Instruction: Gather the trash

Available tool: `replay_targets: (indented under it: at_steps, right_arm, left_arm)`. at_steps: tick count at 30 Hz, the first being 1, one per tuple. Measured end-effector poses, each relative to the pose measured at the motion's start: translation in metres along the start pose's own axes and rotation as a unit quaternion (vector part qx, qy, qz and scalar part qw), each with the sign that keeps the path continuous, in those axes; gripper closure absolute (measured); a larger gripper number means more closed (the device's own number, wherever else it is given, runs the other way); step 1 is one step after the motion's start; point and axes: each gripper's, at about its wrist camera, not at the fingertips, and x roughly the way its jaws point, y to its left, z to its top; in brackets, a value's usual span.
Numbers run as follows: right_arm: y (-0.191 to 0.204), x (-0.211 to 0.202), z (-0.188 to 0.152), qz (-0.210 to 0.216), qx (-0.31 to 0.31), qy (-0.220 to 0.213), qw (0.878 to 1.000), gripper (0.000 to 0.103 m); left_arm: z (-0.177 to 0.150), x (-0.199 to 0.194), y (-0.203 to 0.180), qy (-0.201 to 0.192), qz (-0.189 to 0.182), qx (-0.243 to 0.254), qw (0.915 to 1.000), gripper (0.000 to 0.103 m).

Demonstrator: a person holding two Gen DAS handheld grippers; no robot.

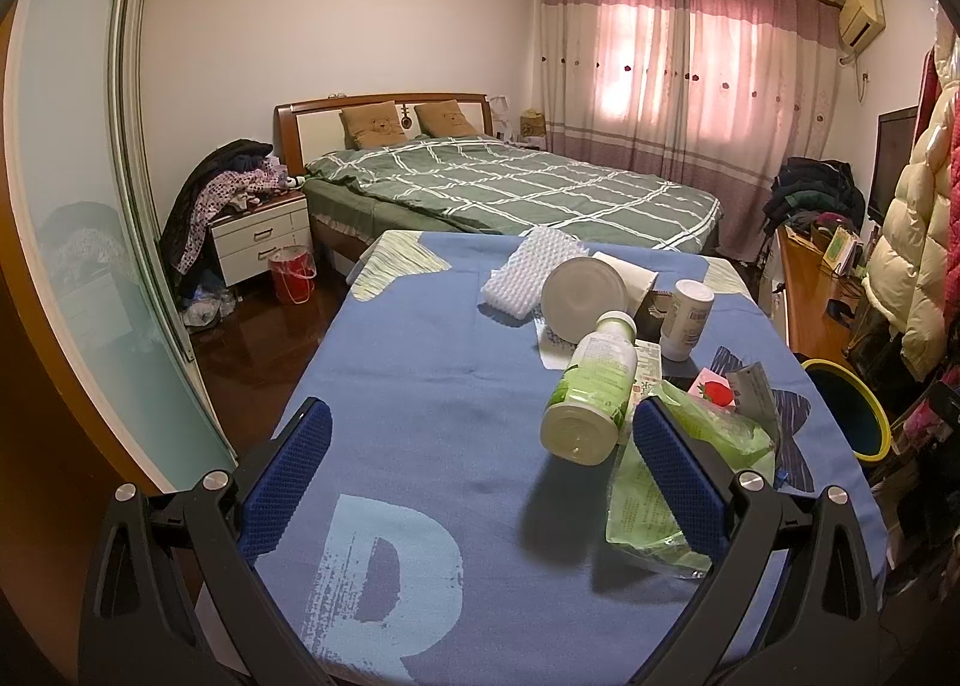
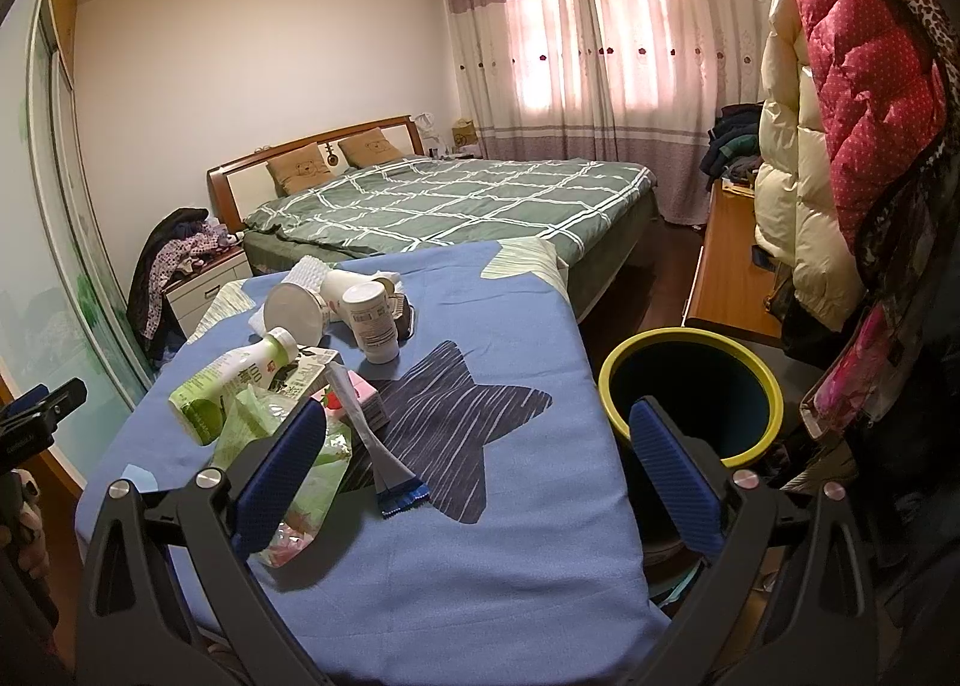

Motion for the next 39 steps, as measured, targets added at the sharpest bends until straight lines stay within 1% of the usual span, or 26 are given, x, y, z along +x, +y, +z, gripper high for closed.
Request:
replay_targets:
  at_steps: [39]
  right_arm:
    - [0.0001,0.0025,-0.0008,0.002,0.004,0.002,1.000,0.006]
  left_arm:
    - [-0.0010,-0.0010,-0.0039,0.001,-0.004,0.005,1.0000,0.004]
